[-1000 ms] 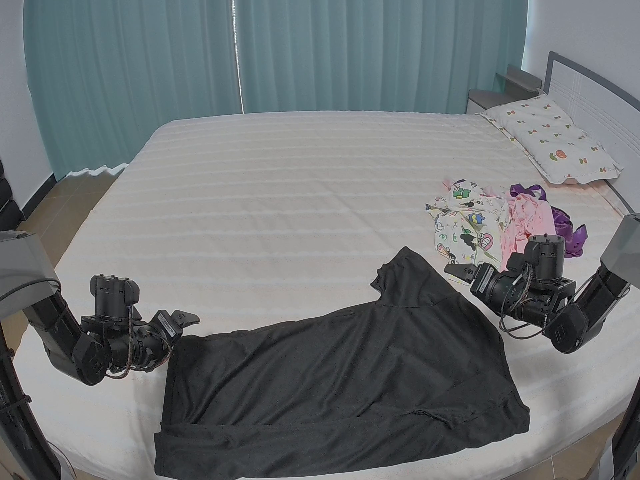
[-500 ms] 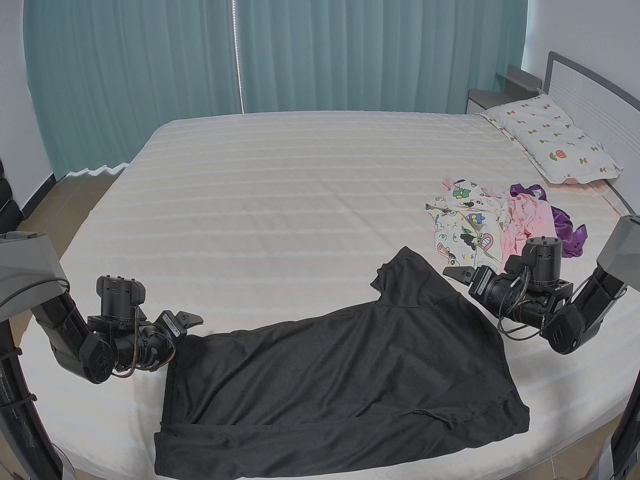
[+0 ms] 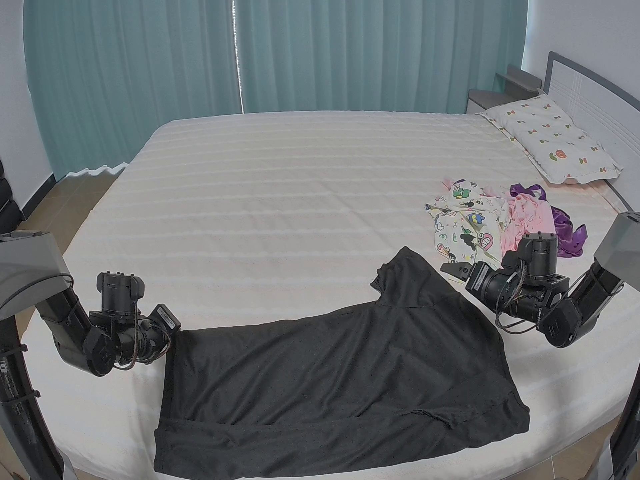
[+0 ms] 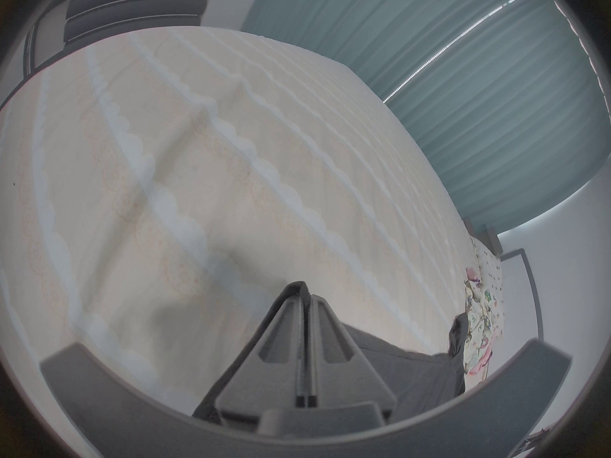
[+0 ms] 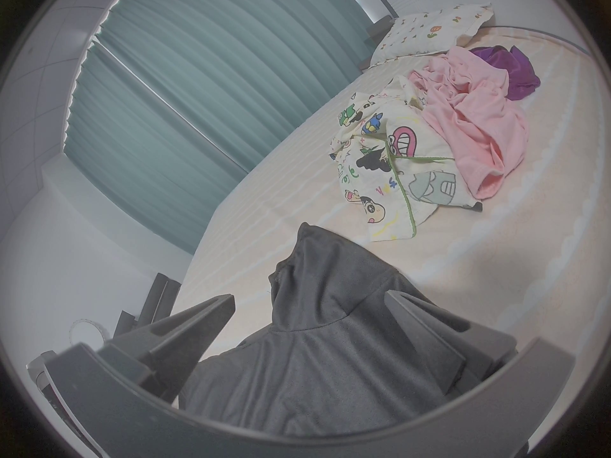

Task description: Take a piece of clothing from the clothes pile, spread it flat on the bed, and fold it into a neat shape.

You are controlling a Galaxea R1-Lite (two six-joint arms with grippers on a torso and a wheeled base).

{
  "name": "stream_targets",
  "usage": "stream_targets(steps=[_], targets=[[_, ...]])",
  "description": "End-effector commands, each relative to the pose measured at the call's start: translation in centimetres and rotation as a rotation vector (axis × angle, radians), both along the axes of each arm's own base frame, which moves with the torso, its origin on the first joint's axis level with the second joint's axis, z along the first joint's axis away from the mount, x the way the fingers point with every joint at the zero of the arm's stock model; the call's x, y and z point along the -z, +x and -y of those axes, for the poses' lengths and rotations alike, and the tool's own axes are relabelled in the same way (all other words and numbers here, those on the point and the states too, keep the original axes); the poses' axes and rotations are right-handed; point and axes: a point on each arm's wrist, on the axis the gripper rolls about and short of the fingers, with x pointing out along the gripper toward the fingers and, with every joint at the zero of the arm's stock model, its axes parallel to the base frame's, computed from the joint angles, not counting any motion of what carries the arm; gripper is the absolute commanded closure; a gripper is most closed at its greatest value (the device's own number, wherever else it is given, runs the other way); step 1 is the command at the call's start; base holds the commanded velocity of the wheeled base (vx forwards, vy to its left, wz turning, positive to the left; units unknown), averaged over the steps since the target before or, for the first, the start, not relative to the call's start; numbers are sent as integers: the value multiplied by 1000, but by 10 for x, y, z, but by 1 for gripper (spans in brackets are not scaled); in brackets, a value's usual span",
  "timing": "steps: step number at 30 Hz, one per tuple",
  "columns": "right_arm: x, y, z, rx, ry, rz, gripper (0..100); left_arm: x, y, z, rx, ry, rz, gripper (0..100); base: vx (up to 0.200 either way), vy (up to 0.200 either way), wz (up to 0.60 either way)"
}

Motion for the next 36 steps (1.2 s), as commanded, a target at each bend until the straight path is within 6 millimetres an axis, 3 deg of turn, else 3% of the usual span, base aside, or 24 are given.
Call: stream_targets(steps=[1,14,20,36], targets=[[2,9,-2,-4,-14,-9,0,-3,3,-6,-26,-9,16,100,0,0,0],[22,61,1,-44,-158,-65,0,-7,7,-9,-59,-61,52,100,0,0,0],[42,85,6,-91,-247,-80,0,-6,6,-8,-57,-61,47,100,0,0,0],[55,103,4,-169,-196,-100,0,-4,6,-8,-56,-62,41,100,0,0,0]])
